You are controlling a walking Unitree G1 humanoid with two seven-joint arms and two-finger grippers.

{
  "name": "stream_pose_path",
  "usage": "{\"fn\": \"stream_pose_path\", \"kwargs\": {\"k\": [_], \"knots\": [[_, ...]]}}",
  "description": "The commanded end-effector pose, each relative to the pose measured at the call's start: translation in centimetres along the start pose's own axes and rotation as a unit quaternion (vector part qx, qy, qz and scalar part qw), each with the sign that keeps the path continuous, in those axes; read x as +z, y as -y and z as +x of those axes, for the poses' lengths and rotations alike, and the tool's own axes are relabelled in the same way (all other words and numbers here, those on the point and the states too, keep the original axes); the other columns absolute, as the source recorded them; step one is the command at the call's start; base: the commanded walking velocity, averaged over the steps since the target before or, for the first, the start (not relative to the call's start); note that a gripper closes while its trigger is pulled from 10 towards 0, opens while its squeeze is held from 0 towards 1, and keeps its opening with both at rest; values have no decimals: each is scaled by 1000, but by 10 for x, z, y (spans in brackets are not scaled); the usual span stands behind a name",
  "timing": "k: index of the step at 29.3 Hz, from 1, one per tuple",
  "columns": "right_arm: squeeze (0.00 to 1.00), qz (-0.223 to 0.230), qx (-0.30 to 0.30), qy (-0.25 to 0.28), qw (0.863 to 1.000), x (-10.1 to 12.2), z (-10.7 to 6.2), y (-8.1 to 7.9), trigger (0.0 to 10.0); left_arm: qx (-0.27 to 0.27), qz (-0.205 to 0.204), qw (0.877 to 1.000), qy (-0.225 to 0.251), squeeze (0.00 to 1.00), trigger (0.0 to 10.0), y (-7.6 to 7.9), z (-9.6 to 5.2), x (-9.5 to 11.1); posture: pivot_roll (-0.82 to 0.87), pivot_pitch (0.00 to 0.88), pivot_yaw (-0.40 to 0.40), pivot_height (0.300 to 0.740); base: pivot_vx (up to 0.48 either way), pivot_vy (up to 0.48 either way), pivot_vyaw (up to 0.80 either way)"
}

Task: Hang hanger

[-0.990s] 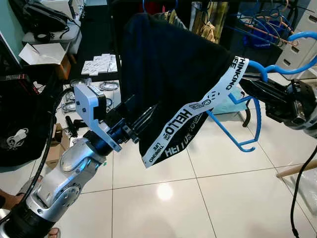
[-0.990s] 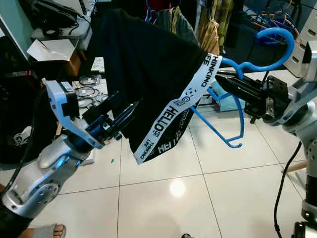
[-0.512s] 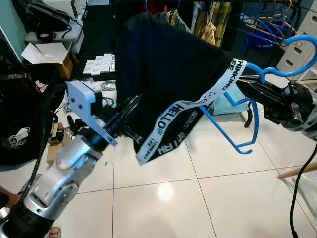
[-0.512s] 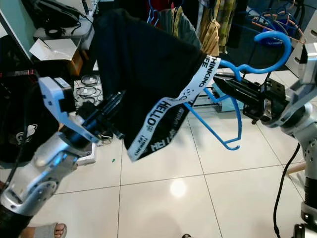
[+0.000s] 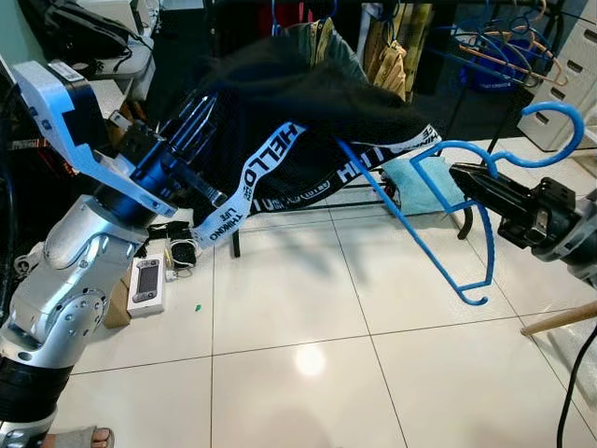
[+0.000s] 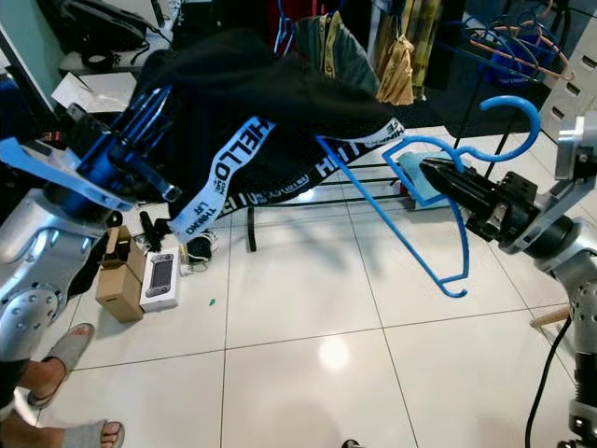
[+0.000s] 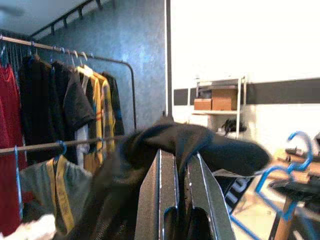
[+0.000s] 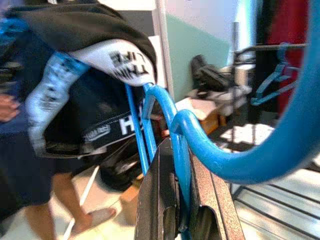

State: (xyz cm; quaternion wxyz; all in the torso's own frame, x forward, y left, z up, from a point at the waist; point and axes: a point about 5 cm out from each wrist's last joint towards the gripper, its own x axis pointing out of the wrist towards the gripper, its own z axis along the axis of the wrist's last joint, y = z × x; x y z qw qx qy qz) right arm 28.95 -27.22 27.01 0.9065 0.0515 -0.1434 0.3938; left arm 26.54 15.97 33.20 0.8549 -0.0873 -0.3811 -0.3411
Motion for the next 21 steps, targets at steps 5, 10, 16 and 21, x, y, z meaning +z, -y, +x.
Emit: {"fn": "stream_pose_path", "kwargs": {"k": [5,10,16,21], "knots": [[0,-3,-73,15,997,-3,-4,20,10000,-21,2,999,31,0,0,4,6,20,5,130,5,740,0,0,0],[0,1,-109,23,994,-4,-5,30,10000,-17,-10,999,40,0,0,3,5,25,7,135,4,740,0,0,0],[0,16,-154,68,986,2,-5,39,10000,-42,-50,997,38,0,0,11,-1,24,8,137,5,740,0,0,0],[0,28,-142,106,984,12,2,36,10000,-89,-117,989,14,0,1098,27,-12,11,4,140,3,740,0,0,0]]}}
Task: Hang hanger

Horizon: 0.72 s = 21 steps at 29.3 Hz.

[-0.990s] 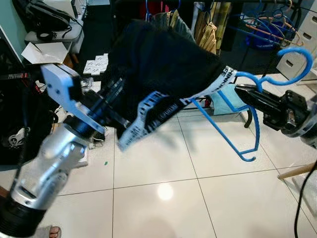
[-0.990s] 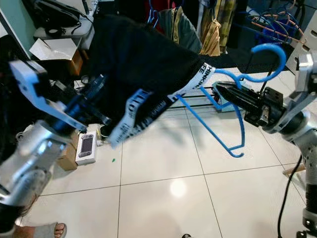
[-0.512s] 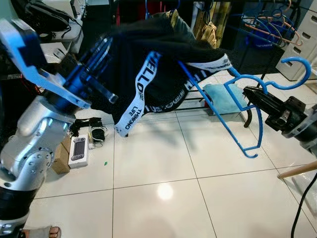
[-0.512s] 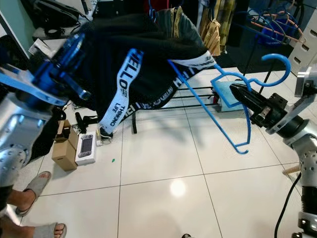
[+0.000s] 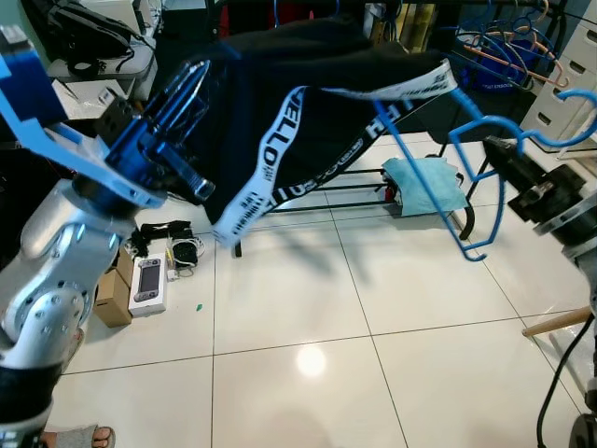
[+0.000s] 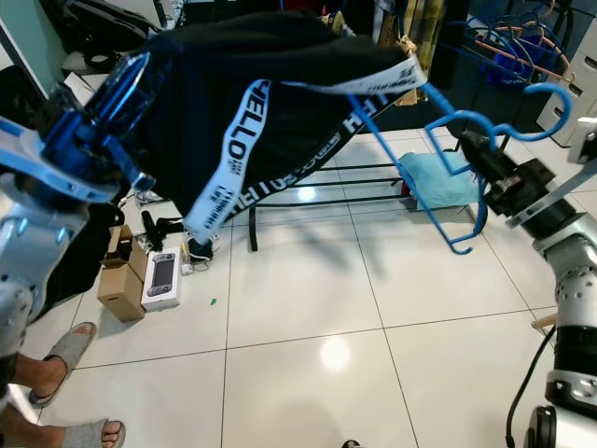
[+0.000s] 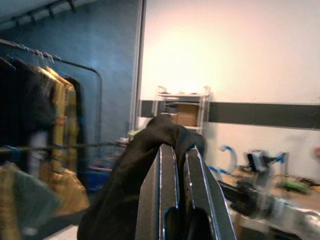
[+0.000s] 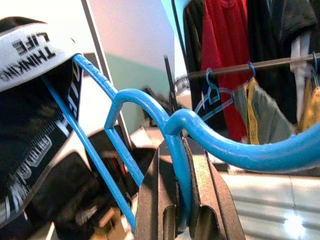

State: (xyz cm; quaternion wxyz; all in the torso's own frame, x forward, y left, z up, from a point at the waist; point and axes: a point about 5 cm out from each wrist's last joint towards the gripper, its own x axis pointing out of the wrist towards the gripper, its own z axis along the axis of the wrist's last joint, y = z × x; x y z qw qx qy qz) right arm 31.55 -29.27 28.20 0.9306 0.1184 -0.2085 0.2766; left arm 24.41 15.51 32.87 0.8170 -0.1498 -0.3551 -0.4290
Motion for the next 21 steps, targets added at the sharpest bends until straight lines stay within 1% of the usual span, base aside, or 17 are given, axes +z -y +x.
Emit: {"fn": "stream_pose_path", "kwargs": {"k": [1,2,3,4,5,8,10,14,15,17,19,20,21], "knots": [[0,14,-17,21,1000,4,-1,2,10000,-37,-26,999,-6,0,1098,13,-2,-4,4,140,3,740,0,0,0],[0,14,-9,22,1000,4,1,-1,10000,-45,-35,998,-17,0,3961,18,-4,-11,3,141,1,740,0,0,0],[0,14,-9,22,1000,4,1,-1,10000,-45,-35,998,-17,0,3961,18,-4,-11,3,141,1,740,0,0,0],[0,16,4,19,1000,2,4,-5,10000,-50,-43,997,-30,0,10000,24,-4,-21,2,141,1,740,0,0,0],[0,18,9,18,1000,1,5,-7,10000,-51,-45,997,-36,0,10000,26,-5,-25,2,141,1,740,0,0,0],[0,19,12,18,1000,1,6,-8,10000,-51,-45,997,-39,0,10000,27,-5,-27,2,141,1,740,0,0,0],[0,22,34,9,999,-3,7,-14,10000,-48,-43,997,-48,0,10000,29,-5,-34,0,142,2,740,0,0,0],[0,26,55,3,998,-5,7,-20,10000,-41,-35,997,-56,0,10000,30,-5,-40,1,142,2,740,0,0,0],[0,30,63,3,998,-6,8,-24,10000,-46,-25,996,-76,0,10000,32,-8,-47,-2,143,5,740,0,0,0],[0,35,68,3,997,-7,8,-26,10000,-39,-18,995,-93,0,10000,30,-12,-53,-1,145,6,740,0,0,0],[0,36,69,3,997,-7,8,-26,10000,-36,-17,995,-96,0,10000,29,-13,-54,-1,145,6,740,0,0,0],[0,37,75,0,996,-7,8,-28,10000,-18,2,993,-114,0,10000,23,-15,-59,-1,146,5,740,0,0,0],[0,37,75,0,996,-7,8,-28,10000,-18,2,993,-114,0,10000,23,-15,-59,-1,146,5,740,0,0,0]]}}
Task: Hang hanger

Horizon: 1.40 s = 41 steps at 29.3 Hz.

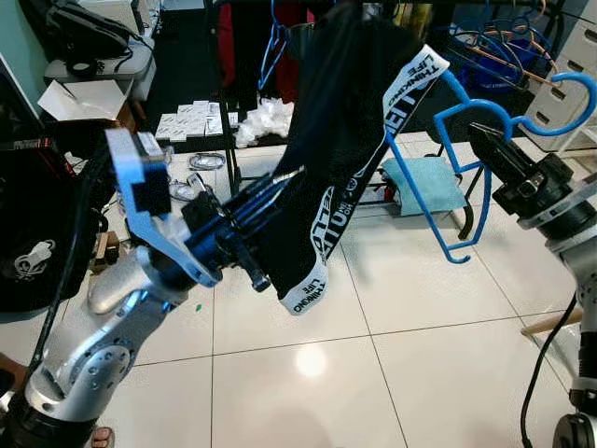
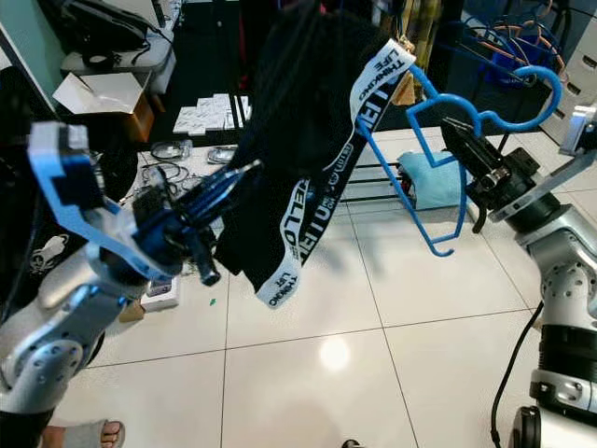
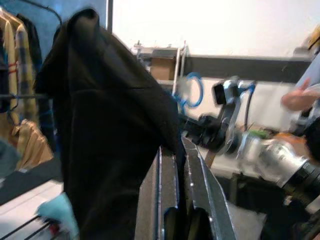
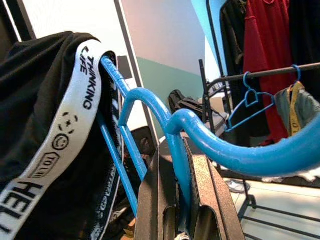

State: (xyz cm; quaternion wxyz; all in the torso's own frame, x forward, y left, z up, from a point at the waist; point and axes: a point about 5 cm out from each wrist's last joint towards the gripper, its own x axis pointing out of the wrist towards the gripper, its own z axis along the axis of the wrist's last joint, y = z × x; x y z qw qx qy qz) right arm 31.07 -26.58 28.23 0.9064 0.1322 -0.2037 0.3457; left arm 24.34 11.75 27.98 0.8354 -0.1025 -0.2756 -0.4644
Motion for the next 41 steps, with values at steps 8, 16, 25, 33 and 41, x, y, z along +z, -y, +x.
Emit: {"fn": "stream_pose_path", "kwargs": {"k": [8,16,25,33,41], "knots": [[0,6,17,3,1000,-1,1,-6,10000,87,52,993,-68,1000,10000,-27,-14,-17,0,147,6,740,0,0,0],[0,-2,72,-46,996,-7,-2,-19,10000,148,100,976,-128,1000,10000,-41,-30,-34,-8,150,2,740,0,0,0],[0,17,161,-118,980,-6,-33,-33,10000,154,86,984,-31,0,10000,-45,-22,-4,-7,149,-3,740,0,0,0],[0,31,170,-125,977,-7,-42,-33,10000,137,82,987,-8,0,10000,-50,-25,14,-1,143,-2,740,0,0,0],[0,35,179,-125,975,-12,-39,-34,10000,80,36,996,-10,0,10000,-31,-24,5,-4,139,-8,740,0,0,0]]}}
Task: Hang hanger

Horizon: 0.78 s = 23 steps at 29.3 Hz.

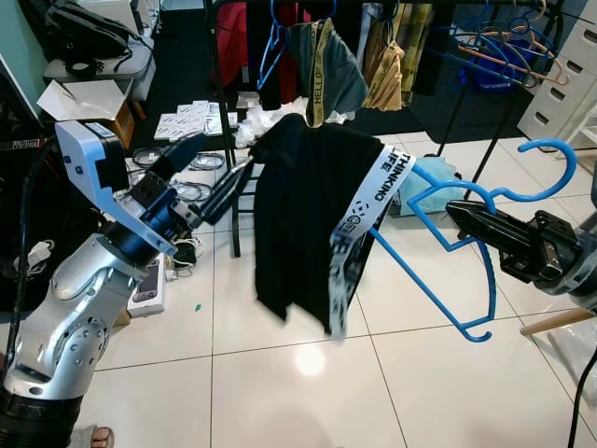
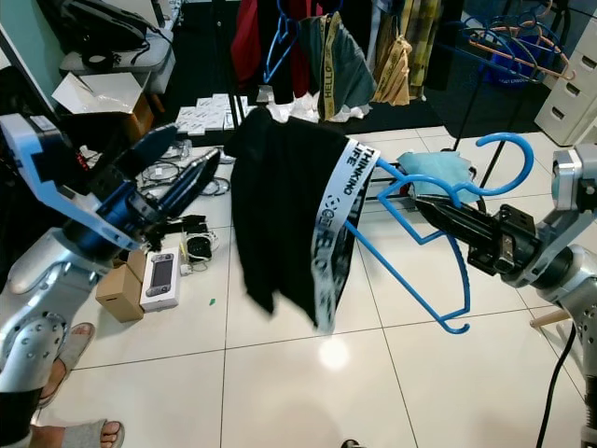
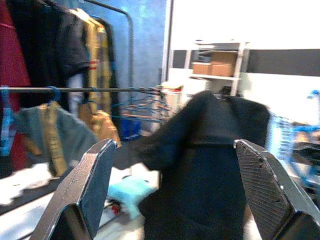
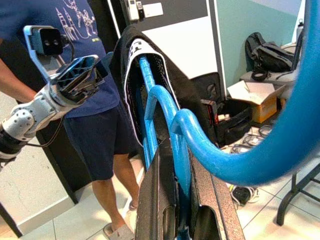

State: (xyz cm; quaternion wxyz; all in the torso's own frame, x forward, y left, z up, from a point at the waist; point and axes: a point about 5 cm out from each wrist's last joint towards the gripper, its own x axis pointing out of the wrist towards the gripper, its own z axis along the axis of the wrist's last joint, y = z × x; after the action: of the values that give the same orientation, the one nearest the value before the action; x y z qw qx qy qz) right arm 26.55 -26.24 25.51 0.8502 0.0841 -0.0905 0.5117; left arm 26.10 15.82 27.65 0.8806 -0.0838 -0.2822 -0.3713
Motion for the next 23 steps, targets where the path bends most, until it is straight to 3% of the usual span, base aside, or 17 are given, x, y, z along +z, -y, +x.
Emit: {"fn": "stream_pose_path", "kwargs": {"k": [1,14,15,16,23], "knots": [[0,-3,19,5,1000,1,4,-3,10000,-18,-17,1000,-7,0,10000,9,-1,-5,-4,137,-9,740,0,0,0],[0,-2,34,6,999,2,8,-7,10000,-8,-8,1000,-28,0,10000,14,5,-18,-9,145,-6,740,0,0,0],[0,-3,34,7,999,3,8,-8,10000,1,5,999,-34,0,6863,12,5,-19,-9,144,-4,740,0,0,0],[0,-3,34,7,999,3,8,-8,10000,5,9,999,-35,0,0,11,5,-20,-9,145,-4,740,0,0,0],[0,-3,35,9,999,3,9,-8,10000,17,27,999,-43,0,0,6,6,-21,-6,145,-1,740,0,0,0]]}}
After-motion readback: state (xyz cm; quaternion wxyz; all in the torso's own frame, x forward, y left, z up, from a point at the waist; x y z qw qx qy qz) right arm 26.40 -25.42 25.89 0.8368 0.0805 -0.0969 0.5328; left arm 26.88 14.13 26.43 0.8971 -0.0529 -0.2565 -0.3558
